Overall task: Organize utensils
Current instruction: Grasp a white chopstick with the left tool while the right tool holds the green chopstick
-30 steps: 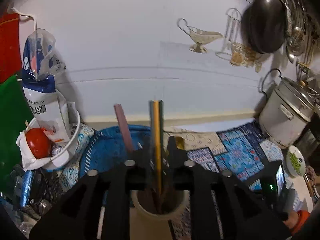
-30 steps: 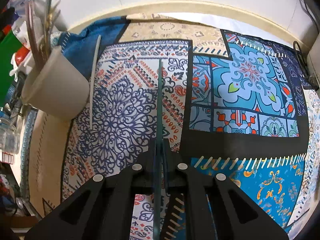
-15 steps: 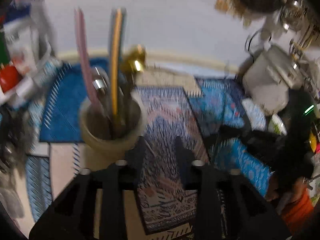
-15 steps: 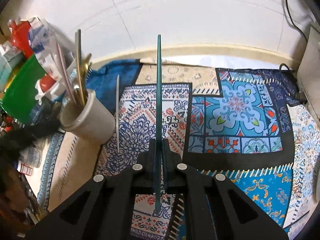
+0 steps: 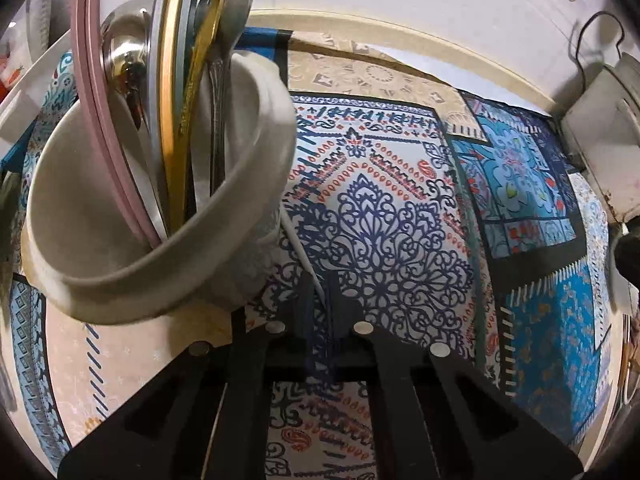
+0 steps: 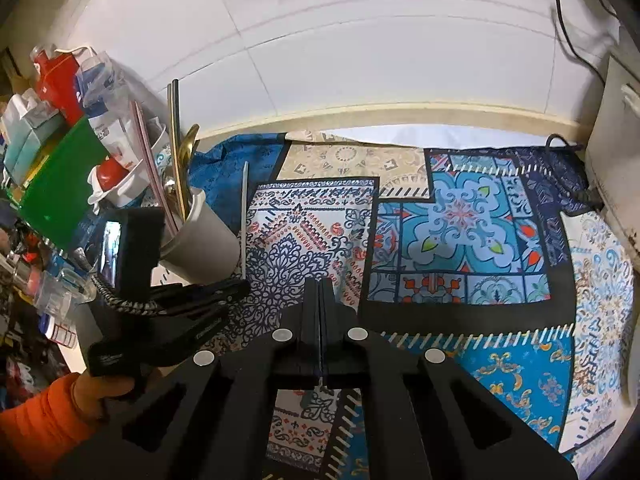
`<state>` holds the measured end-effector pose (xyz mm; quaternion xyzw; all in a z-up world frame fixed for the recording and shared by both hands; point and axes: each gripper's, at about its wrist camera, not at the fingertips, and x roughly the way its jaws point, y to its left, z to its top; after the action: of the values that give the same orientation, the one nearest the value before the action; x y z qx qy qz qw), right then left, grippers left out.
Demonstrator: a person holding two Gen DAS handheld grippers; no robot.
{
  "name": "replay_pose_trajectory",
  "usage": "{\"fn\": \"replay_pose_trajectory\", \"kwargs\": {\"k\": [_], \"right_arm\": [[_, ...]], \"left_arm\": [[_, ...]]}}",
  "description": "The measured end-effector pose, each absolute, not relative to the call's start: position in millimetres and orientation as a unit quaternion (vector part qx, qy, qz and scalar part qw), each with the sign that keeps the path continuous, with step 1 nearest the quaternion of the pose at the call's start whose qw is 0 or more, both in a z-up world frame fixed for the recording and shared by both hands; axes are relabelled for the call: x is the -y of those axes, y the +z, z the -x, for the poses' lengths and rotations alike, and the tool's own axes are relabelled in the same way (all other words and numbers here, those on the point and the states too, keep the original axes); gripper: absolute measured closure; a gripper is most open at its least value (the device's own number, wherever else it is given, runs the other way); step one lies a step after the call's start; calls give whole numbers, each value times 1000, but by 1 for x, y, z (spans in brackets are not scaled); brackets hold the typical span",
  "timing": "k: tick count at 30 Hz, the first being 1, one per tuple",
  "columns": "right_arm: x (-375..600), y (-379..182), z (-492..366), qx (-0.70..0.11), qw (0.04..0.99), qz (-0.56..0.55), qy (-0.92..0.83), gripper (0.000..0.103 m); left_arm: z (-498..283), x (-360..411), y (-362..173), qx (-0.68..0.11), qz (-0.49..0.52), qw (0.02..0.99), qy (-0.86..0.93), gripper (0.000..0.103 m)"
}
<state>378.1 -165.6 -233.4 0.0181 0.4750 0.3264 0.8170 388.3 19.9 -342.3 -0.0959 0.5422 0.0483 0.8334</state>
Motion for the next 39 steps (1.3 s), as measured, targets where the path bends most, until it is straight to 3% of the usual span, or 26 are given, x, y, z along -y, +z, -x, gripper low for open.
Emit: {"fn": "replay_pose_trajectory", "kwargs": {"k": [8,12,14,23,30,34,39], "right_arm": [[170,-267,-396,-533,788,-29,307,102],[163,-295,-407,-576,761,-26,297,86],[159,-303,-406,-583,755,-24,298,84],[111,-316,-373,-557,761,109,315,79],[126,-318,-366,-546,767,134,309,83],[148,-320,-376,-559,765,116,297,97],[169,-322,-394,-582,751,70,304,98]], "left_arm": [[-366,-29,-349,-555,111,824,16,103],[-336,-28,-351,-575,90,813,-8,103],[-323,-29,-352,-588,84,804,-22,103],[-308,-20,-338,-613,46,786,-69,102],[-349,-19,-342,-607,39,792,-52,96],[-367,-15,-343,-606,22,794,-47,96],[-382,-14,-343,-599,16,799,-45,94]]}}
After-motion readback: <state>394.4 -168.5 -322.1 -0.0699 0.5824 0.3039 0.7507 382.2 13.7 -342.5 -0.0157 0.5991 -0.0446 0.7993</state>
